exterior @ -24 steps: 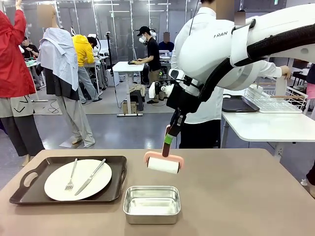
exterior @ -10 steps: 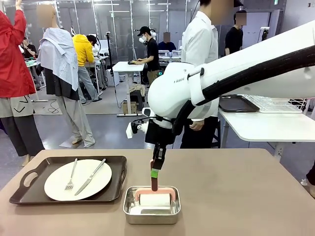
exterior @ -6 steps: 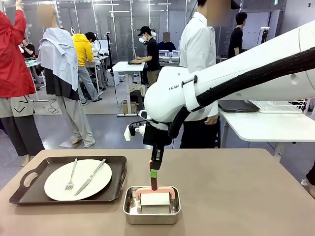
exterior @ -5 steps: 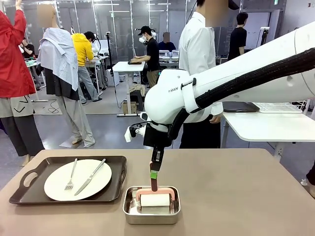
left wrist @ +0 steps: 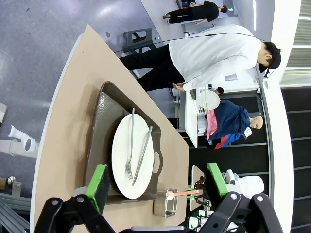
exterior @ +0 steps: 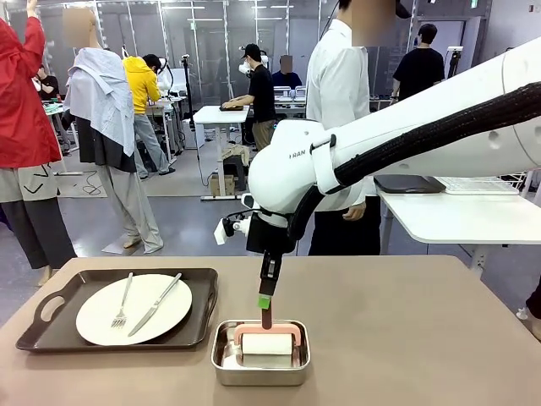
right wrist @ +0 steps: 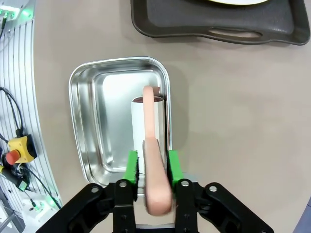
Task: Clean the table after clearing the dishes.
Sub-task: Place the Lint Roller back on top of the Airtight Container.
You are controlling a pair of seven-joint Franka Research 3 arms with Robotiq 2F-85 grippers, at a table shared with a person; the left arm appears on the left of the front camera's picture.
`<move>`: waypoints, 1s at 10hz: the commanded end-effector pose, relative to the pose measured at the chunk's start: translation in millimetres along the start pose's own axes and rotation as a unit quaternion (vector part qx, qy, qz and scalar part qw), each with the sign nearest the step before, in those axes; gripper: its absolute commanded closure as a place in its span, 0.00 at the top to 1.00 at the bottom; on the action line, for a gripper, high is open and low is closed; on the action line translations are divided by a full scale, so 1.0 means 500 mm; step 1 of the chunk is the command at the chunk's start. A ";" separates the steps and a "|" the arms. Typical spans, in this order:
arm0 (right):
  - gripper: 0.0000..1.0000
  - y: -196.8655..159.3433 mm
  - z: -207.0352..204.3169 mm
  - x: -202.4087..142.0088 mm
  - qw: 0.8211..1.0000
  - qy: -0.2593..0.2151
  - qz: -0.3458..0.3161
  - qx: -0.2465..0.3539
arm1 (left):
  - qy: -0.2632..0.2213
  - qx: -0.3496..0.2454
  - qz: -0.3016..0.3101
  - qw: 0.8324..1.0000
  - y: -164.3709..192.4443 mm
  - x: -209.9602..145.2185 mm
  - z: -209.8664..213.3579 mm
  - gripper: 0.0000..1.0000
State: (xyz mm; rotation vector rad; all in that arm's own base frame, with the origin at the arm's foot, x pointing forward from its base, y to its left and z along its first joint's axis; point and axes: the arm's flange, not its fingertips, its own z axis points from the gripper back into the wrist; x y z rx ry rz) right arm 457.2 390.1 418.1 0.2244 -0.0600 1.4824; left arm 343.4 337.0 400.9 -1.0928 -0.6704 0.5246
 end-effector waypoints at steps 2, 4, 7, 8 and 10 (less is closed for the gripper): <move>0.85 0.009 0.009 0.007 1.000 0.001 -0.001 -0.012 | 0.000 -0.005 0.000 1.000 0.000 -0.003 0.005 1.00; 1.00 0.008 0.026 0.002 1.000 -0.001 -0.006 -0.019 | 0.000 -0.005 0.000 1.000 0.000 -0.003 0.005 1.00; 1.00 0.005 0.041 0.000 1.000 0.000 -0.008 -0.025 | 0.000 -0.005 0.000 1.000 0.000 -0.003 0.005 1.00; 1.00 0.003 0.044 0.002 1.000 0.000 -0.007 -0.027 | 0.000 -0.005 0.000 1.000 0.000 -0.003 0.005 1.00; 1.00 -0.005 0.040 0.001 1.000 -0.009 0.000 -0.017 | 0.000 -0.005 0.000 1.000 0.000 -0.003 0.005 1.00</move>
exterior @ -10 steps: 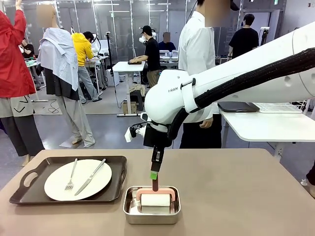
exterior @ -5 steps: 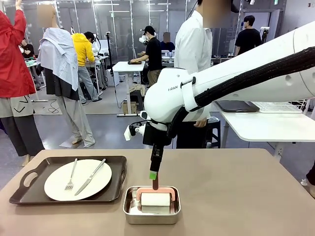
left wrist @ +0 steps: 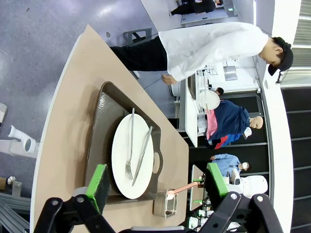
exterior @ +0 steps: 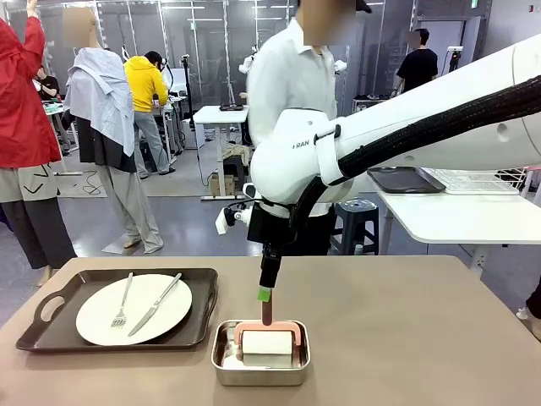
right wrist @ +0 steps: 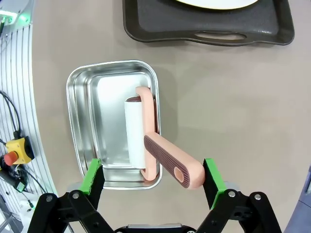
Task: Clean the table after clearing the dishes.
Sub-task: Place the Lint Roller back on top of the Airtight Container, then when the right (or left) Handle tray is removed, use the right hand (or left hand) to clean the right (or left) side of the table with the Lint Roller.
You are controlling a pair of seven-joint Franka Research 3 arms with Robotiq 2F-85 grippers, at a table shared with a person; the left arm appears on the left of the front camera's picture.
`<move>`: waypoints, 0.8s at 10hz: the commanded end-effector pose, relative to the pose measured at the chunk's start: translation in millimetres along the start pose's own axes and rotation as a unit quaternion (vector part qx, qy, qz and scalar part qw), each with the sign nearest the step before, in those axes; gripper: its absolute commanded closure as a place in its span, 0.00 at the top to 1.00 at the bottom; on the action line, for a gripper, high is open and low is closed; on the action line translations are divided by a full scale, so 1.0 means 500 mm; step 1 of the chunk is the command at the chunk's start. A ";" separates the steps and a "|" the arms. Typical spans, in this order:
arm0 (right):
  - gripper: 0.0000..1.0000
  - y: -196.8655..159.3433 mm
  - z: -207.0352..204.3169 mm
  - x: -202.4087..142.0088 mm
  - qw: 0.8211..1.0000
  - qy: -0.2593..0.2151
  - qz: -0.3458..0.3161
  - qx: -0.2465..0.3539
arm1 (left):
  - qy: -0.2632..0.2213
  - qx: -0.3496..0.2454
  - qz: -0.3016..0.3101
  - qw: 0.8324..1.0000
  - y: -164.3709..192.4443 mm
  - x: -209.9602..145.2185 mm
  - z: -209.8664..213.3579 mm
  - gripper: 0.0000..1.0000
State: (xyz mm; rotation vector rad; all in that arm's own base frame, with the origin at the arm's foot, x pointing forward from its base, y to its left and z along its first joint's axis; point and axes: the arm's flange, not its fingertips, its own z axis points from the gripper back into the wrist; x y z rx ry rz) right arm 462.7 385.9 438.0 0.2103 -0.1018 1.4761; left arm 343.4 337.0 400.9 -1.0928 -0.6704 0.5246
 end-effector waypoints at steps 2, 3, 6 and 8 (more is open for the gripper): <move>1.00 0.002 -0.002 0.001 1.000 0.000 0.001 0.001 | 0.000 -0.005 0.000 1.000 0.000 -0.003 0.005 1.00; 1.00 0.002 -0.002 0.001 1.000 0.000 0.001 0.001 | 0.000 -0.005 0.000 1.000 0.000 -0.003 0.005 1.00; 1.00 0.002 -0.002 0.001 1.000 0.000 0.001 0.001 | 0.000 -0.005 0.000 1.000 0.000 -0.003 0.005 1.00; 1.00 0.002 -0.002 0.001 1.000 0.000 0.001 0.001 | 0.000 -0.005 0.000 1.000 0.000 -0.003 0.005 1.00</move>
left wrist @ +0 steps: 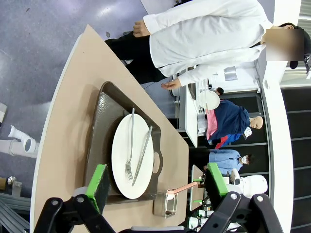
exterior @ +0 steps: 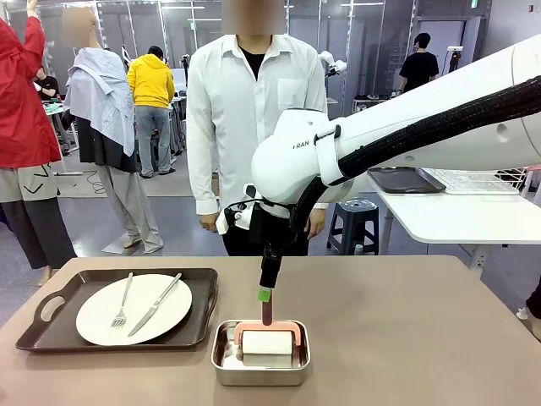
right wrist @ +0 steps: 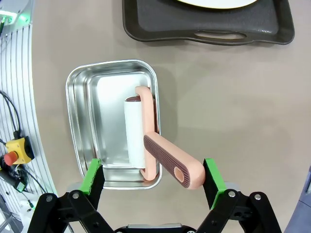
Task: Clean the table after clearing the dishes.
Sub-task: When the right (or left) Handle tray is removed, use the right hand (or left hand) to clean the right (or left) side of the table with the Lint Roller.
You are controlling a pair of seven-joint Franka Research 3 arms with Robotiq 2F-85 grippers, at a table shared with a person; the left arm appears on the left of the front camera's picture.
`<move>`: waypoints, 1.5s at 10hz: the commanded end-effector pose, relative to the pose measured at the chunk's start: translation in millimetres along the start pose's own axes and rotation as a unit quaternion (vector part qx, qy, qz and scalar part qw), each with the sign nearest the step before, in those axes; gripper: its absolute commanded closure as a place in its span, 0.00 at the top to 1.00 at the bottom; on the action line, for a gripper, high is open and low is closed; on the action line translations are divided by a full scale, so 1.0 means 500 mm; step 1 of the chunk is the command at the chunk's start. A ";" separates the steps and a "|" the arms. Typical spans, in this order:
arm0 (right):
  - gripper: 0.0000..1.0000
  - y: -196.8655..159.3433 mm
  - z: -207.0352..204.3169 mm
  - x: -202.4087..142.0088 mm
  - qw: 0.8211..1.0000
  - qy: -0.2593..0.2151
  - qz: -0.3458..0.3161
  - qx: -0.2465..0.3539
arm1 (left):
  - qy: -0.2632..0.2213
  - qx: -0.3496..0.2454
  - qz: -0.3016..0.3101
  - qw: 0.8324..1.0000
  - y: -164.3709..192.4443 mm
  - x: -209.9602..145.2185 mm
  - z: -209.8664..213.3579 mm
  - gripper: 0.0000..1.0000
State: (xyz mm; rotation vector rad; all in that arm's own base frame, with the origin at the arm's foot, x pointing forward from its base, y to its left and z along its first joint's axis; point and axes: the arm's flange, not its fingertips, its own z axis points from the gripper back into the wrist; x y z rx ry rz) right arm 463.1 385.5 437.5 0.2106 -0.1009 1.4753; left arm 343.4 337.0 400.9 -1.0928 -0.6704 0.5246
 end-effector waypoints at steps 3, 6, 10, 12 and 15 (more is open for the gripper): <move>1.00 0.003 -0.001 0.002 1.000 0.000 0.001 0.000 | 0.000 -0.005 0.000 1.000 0.000 -0.003 0.005 1.00; 1.00 -0.069 0.151 -0.100 0.980 -0.134 -0.140 0.048 | 0.000 -0.005 0.000 1.000 0.000 -0.003 0.005 1.00; 1.00 -0.149 0.241 -0.538 0.783 -0.392 -0.445 0.189 | 0.000 -0.005 0.000 1.000 0.000 -0.003 0.005 1.00; 1.00 -0.106 0.244 -0.790 0.605 -0.557 -0.517 0.236 | 0.000 -0.005 0.000 1.000 0.000 -0.003 0.005 1.00; 1.00 0.007 0.182 -1.128 0.413 -0.624 -0.632 0.202 | 0.000 -0.005 0.000 1.000 0.000 -0.003 0.005 1.00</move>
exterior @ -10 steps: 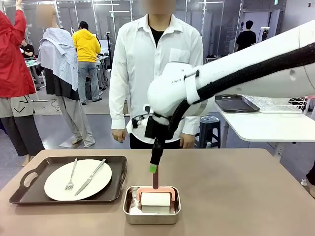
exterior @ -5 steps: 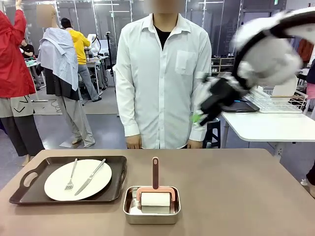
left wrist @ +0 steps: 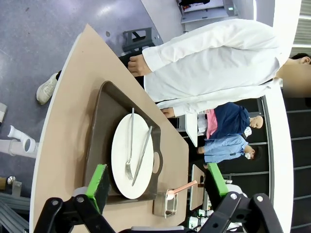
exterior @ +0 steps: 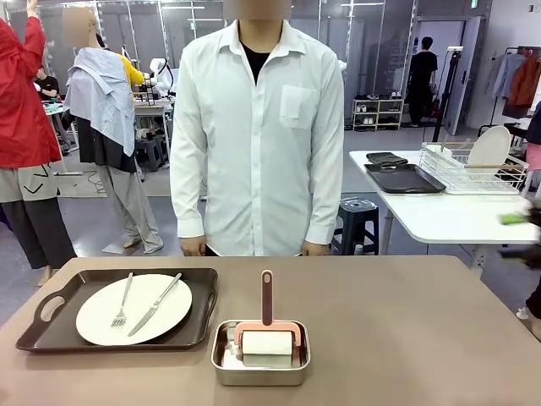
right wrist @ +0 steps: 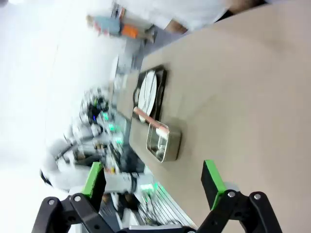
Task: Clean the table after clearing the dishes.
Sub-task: When the right (or left) Handle tray is removed, use the right hand (or left hand) to clean the right (or left) side of the table with the Lint Roller.
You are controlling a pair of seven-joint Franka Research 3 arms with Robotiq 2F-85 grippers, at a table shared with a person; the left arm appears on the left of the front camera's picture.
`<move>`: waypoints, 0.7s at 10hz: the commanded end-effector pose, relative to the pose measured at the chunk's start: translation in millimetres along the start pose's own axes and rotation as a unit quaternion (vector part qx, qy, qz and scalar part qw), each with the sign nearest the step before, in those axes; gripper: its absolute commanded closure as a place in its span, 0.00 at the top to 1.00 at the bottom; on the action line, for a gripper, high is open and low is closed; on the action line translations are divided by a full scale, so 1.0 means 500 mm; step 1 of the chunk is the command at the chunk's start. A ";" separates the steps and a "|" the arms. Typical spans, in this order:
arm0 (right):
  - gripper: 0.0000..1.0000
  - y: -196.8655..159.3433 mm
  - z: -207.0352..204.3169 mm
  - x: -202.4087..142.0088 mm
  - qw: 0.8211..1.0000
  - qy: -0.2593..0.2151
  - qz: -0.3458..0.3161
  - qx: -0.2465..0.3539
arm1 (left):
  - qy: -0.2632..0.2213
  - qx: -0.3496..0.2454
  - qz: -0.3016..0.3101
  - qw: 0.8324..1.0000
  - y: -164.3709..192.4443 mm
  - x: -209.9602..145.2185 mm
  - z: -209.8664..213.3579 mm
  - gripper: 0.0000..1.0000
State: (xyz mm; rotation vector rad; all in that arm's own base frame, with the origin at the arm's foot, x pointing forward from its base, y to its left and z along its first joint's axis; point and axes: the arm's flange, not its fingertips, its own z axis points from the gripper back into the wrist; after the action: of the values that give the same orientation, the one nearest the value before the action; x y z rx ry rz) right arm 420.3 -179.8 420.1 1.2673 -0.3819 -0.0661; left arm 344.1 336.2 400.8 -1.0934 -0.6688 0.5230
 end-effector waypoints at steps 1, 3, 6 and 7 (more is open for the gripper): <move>1.00 -0.055 0.058 -0.069 0.947 -0.275 -0.149 0.075 | -0.001 -0.005 0.000 1.000 0.000 -0.003 0.007 1.00; 1.00 -0.112 0.092 -0.150 0.926 -0.317 -0.179 0.100 | -0.001 -0.005 0.000 1.000 0.000 -0.003 0.007 1.00; 1.00 -0.114 0.094 -0.155 0.933 -0.302 -0.182 0.072 | -0.001 -0.005 0.000 1.000 0.000 -0.003 0.007 1.00; 1.00 -0.169 0.131 -0.187 0.930 -0.299 -0.198 0.081 | -0.001 -0.005 0.000 1.000 0.000 -0.003 0.007 1.00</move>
State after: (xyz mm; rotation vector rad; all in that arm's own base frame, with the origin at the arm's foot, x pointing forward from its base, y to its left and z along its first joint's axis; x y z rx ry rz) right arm 330.2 -235.0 340.3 1.4632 -0.6852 -0.8027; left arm 344.0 336.3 400.7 -1.0933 -0.6690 0.5232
